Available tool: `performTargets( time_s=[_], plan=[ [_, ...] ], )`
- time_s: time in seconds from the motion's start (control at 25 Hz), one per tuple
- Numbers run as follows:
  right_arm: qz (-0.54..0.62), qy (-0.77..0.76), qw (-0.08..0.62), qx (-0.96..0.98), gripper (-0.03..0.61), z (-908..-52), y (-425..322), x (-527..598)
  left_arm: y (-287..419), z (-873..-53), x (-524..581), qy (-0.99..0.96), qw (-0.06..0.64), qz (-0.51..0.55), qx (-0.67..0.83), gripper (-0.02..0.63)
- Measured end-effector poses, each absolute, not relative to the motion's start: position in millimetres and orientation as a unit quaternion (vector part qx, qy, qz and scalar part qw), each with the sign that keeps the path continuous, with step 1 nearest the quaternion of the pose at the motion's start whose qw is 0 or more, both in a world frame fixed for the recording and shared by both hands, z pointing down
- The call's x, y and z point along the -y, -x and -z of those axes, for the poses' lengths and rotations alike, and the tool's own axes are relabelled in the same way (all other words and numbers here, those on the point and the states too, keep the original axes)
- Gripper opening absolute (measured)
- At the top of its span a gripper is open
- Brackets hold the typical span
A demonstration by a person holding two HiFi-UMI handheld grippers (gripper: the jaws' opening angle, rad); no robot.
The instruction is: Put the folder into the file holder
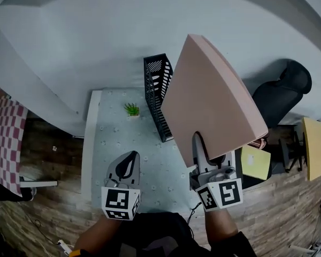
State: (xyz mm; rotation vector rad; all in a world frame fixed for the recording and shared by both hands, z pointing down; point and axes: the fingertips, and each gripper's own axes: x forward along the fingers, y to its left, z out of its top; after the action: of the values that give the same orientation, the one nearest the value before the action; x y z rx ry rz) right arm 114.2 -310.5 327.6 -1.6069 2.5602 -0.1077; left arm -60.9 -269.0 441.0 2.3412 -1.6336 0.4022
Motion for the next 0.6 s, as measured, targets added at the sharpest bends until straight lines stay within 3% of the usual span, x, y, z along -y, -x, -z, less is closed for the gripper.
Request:
performTargets(
  time_s=[0.6],
  plan=[
    [0.030,0.507,0.068,-0.859,0.140,-344.3,-82.8,381.9,74.4,-453.8,297.3,-0.768,0.140,-0.141,0.609,0.015]
  ],
)
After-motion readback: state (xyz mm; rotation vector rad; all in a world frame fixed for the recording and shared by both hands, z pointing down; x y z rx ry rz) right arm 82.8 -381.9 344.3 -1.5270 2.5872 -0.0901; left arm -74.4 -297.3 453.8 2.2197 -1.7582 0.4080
